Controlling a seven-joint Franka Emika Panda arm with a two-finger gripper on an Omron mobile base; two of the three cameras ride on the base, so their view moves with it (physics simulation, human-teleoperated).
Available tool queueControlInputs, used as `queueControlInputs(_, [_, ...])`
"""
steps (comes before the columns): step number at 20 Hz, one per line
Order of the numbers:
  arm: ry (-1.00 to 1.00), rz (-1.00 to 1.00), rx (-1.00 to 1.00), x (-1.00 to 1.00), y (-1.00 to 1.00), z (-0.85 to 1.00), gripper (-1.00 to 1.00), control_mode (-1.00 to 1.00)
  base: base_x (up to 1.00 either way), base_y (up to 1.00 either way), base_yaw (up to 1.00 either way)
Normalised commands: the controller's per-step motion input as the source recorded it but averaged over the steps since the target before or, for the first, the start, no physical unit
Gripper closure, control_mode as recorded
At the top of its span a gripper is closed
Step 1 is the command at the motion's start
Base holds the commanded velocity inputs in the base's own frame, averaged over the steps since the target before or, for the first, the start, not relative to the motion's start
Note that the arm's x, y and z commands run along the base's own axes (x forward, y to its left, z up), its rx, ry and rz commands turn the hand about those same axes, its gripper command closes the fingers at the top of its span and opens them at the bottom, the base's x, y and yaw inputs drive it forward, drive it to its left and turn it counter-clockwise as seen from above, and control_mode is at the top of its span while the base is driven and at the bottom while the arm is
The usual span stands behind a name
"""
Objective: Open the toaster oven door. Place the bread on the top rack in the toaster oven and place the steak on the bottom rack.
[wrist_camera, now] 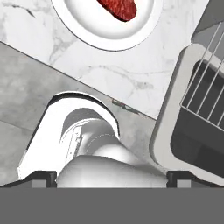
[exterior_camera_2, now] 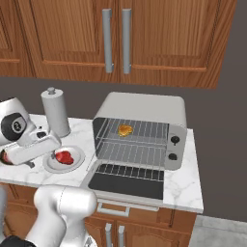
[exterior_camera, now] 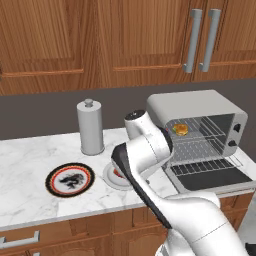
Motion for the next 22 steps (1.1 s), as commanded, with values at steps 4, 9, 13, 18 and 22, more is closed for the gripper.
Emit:
queueControlInputs(4, [0.10, 0.07, 0.00, 0.67, 0.06, -0.32, -1.00, -1.00, 0.00, 0.00, 0.00])
queueControlInputs(9, [0.22, 0.09, 0.00, 0.67, -0.08, -0.60, -1.00, -1.00, 0.00, 0.00, 0.00])
queueControlInputs(13, [0.22, 0.18, 0.00, 0.47, 0.06, -0.57, -1.00, -1.00, 0.00, 0.00, 0.00])
queueControlInputs(18, [0.18, 0.18, 0.04, 0.43, 0.05, -0.32, -1.00, -1.00, 0.00, 0.00, 0.00])
queueControlInputs(22, [0.14, 0.11, 0.02, 0.42, 0.00, -0.29, -1.00, -1.00, 0.00, 0.00, 0.00])
